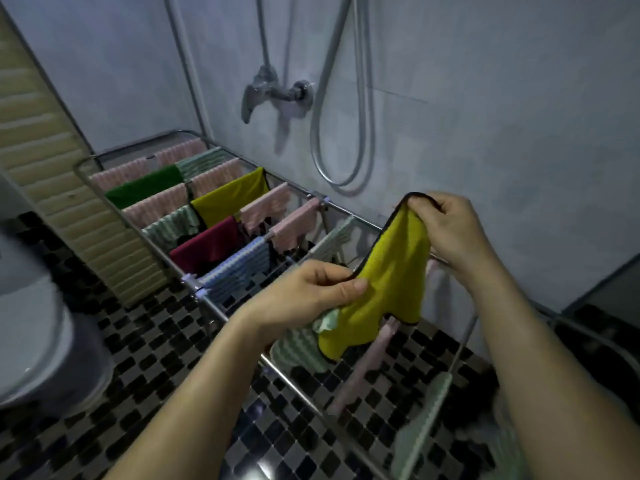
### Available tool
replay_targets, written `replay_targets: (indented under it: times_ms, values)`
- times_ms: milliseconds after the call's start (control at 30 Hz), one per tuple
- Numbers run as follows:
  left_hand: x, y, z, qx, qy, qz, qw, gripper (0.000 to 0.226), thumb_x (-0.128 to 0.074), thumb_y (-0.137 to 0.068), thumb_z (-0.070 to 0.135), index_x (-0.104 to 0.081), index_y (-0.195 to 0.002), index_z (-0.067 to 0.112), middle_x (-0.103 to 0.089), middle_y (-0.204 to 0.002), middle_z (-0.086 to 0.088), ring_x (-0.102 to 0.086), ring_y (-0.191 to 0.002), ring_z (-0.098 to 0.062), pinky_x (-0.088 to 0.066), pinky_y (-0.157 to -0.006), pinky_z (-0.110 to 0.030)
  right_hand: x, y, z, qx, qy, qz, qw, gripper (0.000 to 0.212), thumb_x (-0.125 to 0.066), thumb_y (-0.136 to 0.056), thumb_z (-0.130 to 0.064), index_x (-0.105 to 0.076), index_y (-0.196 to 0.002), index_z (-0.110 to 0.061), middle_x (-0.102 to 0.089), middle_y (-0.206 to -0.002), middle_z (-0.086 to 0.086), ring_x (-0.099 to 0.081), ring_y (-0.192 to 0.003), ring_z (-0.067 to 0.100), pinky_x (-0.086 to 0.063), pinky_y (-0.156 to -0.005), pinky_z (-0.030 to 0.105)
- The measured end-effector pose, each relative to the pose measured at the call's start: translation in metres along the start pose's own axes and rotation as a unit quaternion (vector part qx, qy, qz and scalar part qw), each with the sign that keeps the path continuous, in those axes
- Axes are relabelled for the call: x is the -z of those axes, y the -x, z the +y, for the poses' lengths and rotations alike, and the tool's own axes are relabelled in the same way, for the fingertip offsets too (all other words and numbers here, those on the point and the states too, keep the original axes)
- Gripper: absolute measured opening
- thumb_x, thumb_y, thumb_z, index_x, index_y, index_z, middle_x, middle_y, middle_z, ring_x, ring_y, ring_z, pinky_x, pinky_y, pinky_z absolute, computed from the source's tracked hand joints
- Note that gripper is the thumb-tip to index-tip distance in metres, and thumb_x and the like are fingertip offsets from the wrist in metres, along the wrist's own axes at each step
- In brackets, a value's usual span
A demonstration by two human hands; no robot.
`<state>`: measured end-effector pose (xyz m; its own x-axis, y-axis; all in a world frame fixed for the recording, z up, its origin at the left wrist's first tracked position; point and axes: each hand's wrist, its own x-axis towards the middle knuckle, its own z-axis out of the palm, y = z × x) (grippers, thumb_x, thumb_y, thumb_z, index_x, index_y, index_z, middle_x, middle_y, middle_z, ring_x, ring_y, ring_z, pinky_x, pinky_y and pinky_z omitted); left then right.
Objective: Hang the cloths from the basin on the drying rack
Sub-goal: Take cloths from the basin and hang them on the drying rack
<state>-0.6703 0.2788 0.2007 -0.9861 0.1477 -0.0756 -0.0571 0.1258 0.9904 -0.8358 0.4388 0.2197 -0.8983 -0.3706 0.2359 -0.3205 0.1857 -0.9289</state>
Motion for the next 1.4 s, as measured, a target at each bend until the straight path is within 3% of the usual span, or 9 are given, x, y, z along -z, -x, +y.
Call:
replay_targets:
  times_ms: [100, 233, 367, 500, 600, 767, 1033, 1267, 1400]
  values:
    - [-0.037, -0.032, -0.01, 0.044, 0.063, -0.002, 0.997, 0.036, -0.052, -0.096, 0.023, -0.061, -0.114, -0.007, -0.063, -0.114, -0.032, -0.059, -0.096, -0.032, -0.047, -0.091, -0.047, 0.034, -0.008, 0.022, -0.003, 0.021, -0.003, 1.0, 0.042, -0.059, -0.087, -0.025, -0.048, -0.067, 0.009, -0.036, -0.065, 0.007, -0.034, -0.06, 0.018, -0.025, -0.058, 0.032]
    - [-0.071, -0.071, -0.032, 0.1, 0.011, -0.02, 0.995, 0.023, -0.052, -0.099, 0.022, -0.06, -0.118, 0.012, -0.069, -0.113, -0.009, -0.066, -0.101, -0.028, -0.051, -0.092, -0.043, 0.067, -0.015, 0.07, -0.04, 0.125, -0.017, 0.991, 0.035, -0.06, -0.088, -0.026, -0.052, -0.063, -0.002, -0.039, -0.058, 0.005, -0.041, -0.056, 0.014, -0.031, -0.058, 0.03]
    - [-0.082, -0.091, -0.065, 0.14, -0.285, -0.002, 0.948, 0.012, -0.056, -0.094, 0.027, -0.05, -0.103, 0.022, -0.061, -0.098, -0.001, -0.062, -0.087, -0.021, -0.053, -0.08, -0.044, 0.084, -0.005, 0.115, -0.092, 0.224, -0.046, 0.969, 0.031, -0.056, -0.089, -0.023, -0.055, -0.065, -0.003, -0.047, -0.061, 0.006, -0.049, -0.064, 0.021, -0.032, -0.059, 0.031]
    - [-0.095, -0.096, -0.078, 0.137, -0.344, -0.013, 0.929, 0.014, -0.053, -0.096, 0.035, -0.055, -0.088, 0.024, -0.062, -0.077, 0.008, -0.057, -0.061, 0.0, -0.038, -0.054, -0.022, 0.097, 0.013, 0.133, -0.115, 0.252, -0.047, 0.96, 0.017, -0.055, -0.095, -0.021, -0.07, -0.089, -0.016, -0.063, -0.081, 0.003, -0.056, -0.08, 0.018, -0.042, -0.069, 0.026]
    - [-0.092, -0.096, -0.071, 0.125, -0.238, -0.007, 0.963, 0.034, -0.056, -0.095, 0.038, -0.057, -0.071, 0.015, -0.051, -0.057, 0.008, -0.046, -0.046, -0.004, -0.035, -0.051, -0.024, 0.107, 0.021, 0.135, -0.167, 0.121, -0.009, 0.978, 0.02, -0.054, -0.097, -0.021, -0.067, -0.082, -0.02, -0.06, -0.078, 0.003, -0.06, -0.074, 0.02, -0.059, -0.063, 0.035]
    - [-0.07, -0.099, -0.043, 0.104, -0.005, -0.077, 0.992, 0.035, -0.068, -0.085, 0.038, -0.072, -0.084, 0.004, -0.064, -0.077, -0.029, -0.062, -0.069, -0.025, -0.049, -0.067, -0.033, 0.126, 0.034, 0.104, -0.207, -0.014, 0.021, 0.978, 0.023, -0.052, -0.098, -0.027, -0.065, -0.08, -0.022, -0.051, -0.064, 0.001, -0.05, -0.048, 0.01, -0.04, -0.036, 0.021]
    - [-0.056, -0.114, -0.02, 0.086, 0.141, -0.042, 0.985, 0.005, -0.075, -0.07, 0.007, -0.073, -0.07, 0.002, -0.07, -0.064, -0.008, -0.066, -0.052, -0.016, -0.054, -0.052, -0.022, 0.156, 0.07, 0.041, -0.231, -0.191, -0.016, 0.954, 0.025, -0.049, -0.098, -0.021, -0.059, -0.077, -0.012, -0.044, -0.043, -0.005, -0.042, -0.031, 0.008, -0.029, -0.029, 0.012]
    - [-0.087, -0.174, -0.052, 0.071, -0.296, 0.108, 0.946, 0.013, -0.072, -0.084, 0.029, -0.071, -0.076, 0.018, -0.061, -0.054, 0.011, -0.056, -0.048, 0.001, -0.038, -0.048, -0.013, 0.154, 0.084, 0.123, -0.351, -0.109, 0.118, 0.922, 0.014, -0.049, -0.099, -0.03, -0.061, -0.098, -0.022, -0.052, -0.092, 0.003, -0.056, -0.08, 0.019, -0.05, -0.038, 0.024]
    - [-0.098, -0.194, -0.072, 0.065, -0.4, 0.14, 0.904, 0.016, -0.068, -0.085, 0.037, -0.072, -0.094, 0.025, -0.069, -0.078, 0.004, -0.064, -0.073, -0.017, -0.04, -0.059, -0.027, 0.154, 0.085, 0.165, -0.387, -0.047, 0.135, 0.911, 0.021, -0.045, -0.101, -0.028, -0.058, -0.107, -0.012, -0.051, -0.101, 0.007, -0.058, -0.091, 0.025, -0.058, -0.051, 0.031]
